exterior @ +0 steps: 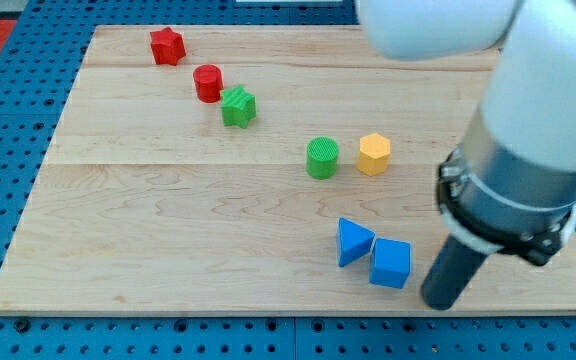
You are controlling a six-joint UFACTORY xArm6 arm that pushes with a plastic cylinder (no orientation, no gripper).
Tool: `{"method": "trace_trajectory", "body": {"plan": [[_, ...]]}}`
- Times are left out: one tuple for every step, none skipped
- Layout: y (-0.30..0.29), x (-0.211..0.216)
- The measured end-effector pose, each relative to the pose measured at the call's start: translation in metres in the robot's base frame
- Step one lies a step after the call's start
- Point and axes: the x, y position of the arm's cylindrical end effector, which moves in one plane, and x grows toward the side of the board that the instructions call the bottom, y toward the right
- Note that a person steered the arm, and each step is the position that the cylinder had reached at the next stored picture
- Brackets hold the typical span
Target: Push the blue triangle below the yellow hexagon
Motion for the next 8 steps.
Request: {"method": "trace_trajectory", "body": {"plan": [[-0.018,0.005],[-0.040,0.003],[-0.043,-0.015],[-0.023,-0.022],[-0.005,-0.039],[-0.007,-0.027],[-0.028,-0.016],[-0.070,-0.050]]}}
